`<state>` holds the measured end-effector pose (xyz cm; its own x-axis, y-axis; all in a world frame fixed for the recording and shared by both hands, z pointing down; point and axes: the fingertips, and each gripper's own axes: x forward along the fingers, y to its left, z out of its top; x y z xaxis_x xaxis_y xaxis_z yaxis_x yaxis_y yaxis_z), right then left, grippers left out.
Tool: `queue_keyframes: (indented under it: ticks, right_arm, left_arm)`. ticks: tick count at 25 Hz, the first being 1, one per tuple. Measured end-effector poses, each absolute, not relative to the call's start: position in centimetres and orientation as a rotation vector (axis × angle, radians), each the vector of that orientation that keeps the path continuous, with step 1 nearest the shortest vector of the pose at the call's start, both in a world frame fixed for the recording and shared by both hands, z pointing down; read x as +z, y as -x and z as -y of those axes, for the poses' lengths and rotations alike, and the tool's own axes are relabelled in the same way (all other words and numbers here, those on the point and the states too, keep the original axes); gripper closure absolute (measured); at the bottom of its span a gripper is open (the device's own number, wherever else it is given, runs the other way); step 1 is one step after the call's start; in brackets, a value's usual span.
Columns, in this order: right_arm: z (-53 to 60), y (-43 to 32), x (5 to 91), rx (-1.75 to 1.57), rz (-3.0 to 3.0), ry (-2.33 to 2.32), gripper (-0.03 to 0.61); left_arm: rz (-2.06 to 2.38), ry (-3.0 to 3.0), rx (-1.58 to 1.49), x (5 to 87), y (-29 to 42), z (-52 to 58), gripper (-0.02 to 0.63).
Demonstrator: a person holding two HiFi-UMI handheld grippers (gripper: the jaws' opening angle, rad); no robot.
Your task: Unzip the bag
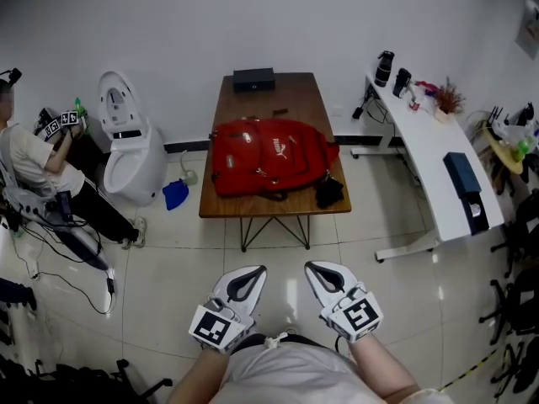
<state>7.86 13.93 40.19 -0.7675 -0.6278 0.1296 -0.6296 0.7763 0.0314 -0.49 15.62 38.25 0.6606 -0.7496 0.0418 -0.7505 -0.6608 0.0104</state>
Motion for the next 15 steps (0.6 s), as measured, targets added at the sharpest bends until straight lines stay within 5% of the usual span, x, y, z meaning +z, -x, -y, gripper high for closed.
queue_keyframes:
  ticks: [15]
  right_arm:
    - [-15.1, -6.8, 39.7, -0.048, 2.823, -1.009, 0.569]
  left_arm:
    - [1.251, -2.857, 0.025, 38.0, 1.6, -16.2, 0.607]
